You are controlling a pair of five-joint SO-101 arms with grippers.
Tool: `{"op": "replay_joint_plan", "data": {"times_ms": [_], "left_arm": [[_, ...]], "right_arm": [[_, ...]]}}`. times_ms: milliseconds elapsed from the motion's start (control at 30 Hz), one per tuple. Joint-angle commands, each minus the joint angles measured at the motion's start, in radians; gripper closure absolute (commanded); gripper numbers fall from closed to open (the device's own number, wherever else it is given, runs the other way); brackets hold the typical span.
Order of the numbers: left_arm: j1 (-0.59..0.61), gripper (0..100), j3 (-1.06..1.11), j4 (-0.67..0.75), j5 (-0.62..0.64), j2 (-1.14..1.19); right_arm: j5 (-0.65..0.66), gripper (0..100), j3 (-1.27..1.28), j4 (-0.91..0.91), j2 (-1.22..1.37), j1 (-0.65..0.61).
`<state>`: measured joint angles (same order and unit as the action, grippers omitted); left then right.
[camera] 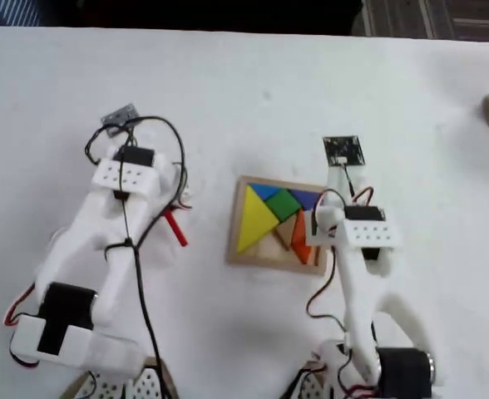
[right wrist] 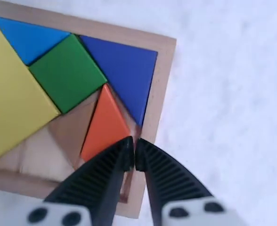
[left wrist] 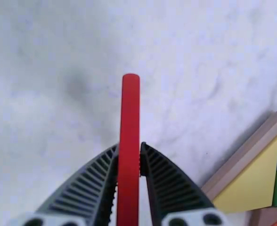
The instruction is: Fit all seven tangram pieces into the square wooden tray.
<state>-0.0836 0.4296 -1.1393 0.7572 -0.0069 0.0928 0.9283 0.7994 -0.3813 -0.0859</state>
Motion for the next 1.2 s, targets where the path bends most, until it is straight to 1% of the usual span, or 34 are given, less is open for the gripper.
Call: {"op": "replay_joint_plan", "data": {"times_ms": [0, 133, 233, 400, 733, 933, 1033, 1167], "left_arm": [[0.012, 98, -0.005, 0.02, 0.011, -0.041], [0.012, 98, -0.005, 0.023, 0.008, -0.039], [0.012, 98, 0.021, 0.066, -0.04, -0.039], [0.012, 98, 0.052, 0.118, -0.052, -0.041], [0.012, 98, 0.052, 0.118, -0.054, -0.041], [0.013, 98, 0.054, 0.118, -0.054, -0.041], [0.03, 98, 0.054, 0.118, -0.054, -0.041], [0.05, 98, 0.054, 0.118, -0.054, -0.041]], "right_arm": [[-0.072, 98.1, 0.029, 0.01, -0.136, -0.068], [-0.109, 98.1, 0.103, 0.002, -0.203, -0.229], [-0.124, 98.1, 0.12, -0.041, -0.177, -0.318], [-0.144, 98.1, 0.114, -0.137, -0.071, -0.315], [-0.137, 98.1, 0.123, -0.142, -0.054, -0.309], [-0.133, 98.0, 0.129, -0.16, -0.053, -0.243], [-0.092, 98.1, 0.132, -0.189, -0.021, -0.231], [-0.101, 98.1, 0.089, -0.154, 0.024, -0.228]]}}
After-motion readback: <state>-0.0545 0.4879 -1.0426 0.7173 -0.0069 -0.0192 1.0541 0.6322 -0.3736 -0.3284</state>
